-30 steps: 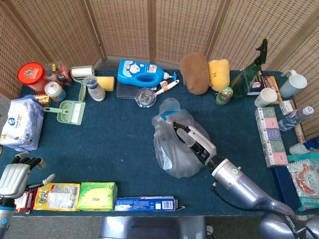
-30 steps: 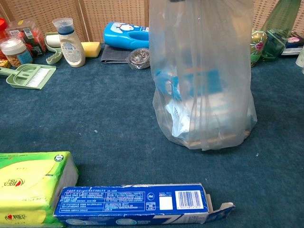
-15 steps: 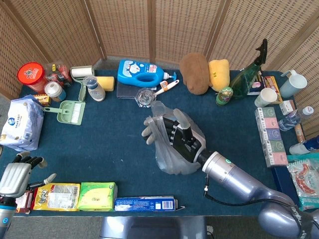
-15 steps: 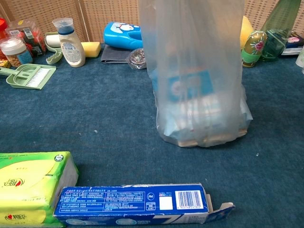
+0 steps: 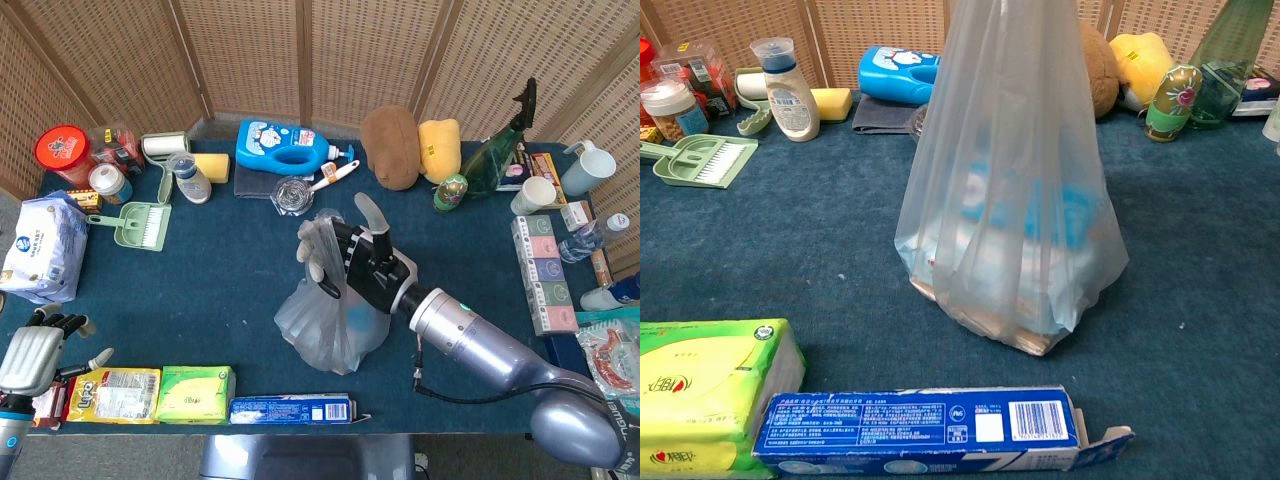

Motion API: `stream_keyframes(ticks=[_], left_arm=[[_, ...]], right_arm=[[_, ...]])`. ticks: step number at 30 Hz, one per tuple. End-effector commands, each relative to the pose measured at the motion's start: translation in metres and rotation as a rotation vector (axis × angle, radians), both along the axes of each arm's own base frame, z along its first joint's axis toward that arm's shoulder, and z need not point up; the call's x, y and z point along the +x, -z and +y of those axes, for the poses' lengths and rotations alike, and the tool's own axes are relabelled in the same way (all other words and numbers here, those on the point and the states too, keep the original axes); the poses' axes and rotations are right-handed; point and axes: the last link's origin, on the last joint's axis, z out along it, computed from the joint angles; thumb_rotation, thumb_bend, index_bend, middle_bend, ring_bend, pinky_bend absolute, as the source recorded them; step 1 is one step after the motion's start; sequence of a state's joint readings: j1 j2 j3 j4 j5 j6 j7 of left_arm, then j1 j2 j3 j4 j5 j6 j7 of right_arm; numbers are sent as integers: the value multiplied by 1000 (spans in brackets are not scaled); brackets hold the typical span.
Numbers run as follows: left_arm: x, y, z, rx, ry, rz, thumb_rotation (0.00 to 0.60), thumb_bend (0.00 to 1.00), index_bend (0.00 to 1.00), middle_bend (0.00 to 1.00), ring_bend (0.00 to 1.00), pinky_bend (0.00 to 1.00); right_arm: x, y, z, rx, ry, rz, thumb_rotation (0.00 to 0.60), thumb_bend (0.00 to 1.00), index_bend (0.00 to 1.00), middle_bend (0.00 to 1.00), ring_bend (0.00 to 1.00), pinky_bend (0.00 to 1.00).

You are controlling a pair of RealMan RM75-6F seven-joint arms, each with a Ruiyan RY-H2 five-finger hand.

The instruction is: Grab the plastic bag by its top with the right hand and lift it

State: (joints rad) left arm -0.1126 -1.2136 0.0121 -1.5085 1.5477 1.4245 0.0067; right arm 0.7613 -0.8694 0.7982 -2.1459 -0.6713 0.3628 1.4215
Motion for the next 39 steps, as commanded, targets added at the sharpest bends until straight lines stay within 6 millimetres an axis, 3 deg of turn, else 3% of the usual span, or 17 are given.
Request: stream_keyframes(ticks=[1, 12, 14, 26, 39], left_arm=[[0, 0, 0, 1, 0, 1, 0, 153, 462, 506, 436, 187], [1, 0, -1, 4, -1, -2, 0, 154, 462, 506, 436, 187], [2, -1, -1, 5, 0, -3, 0, 154, 462, 506, 436, 187], [3, -9, -6, 25, -1, 6, 0, 154, 462, 505, 436, 187], [6, -12, -8, 33, -6, 10, 0, 153, 462, 506, 436, 187]], right_arm=[[-1, -5, -5, 2, 41, -23, 195, 398, 462, 572, 688, 844], [-3, -32, -16, -39, 90, -83, 563, 578, 512, 622, 775, 954], [-4, -39, -17, -48, 94, -95, 593, 589, 525, 635, 787, 963], [-8, -77, -25, -109, 111, -163, 600, 621, 562, 672, 825, 996], [-15, -84, -31, -112, 111, -168, 600, 624, 564, 676, 828, 1000]])
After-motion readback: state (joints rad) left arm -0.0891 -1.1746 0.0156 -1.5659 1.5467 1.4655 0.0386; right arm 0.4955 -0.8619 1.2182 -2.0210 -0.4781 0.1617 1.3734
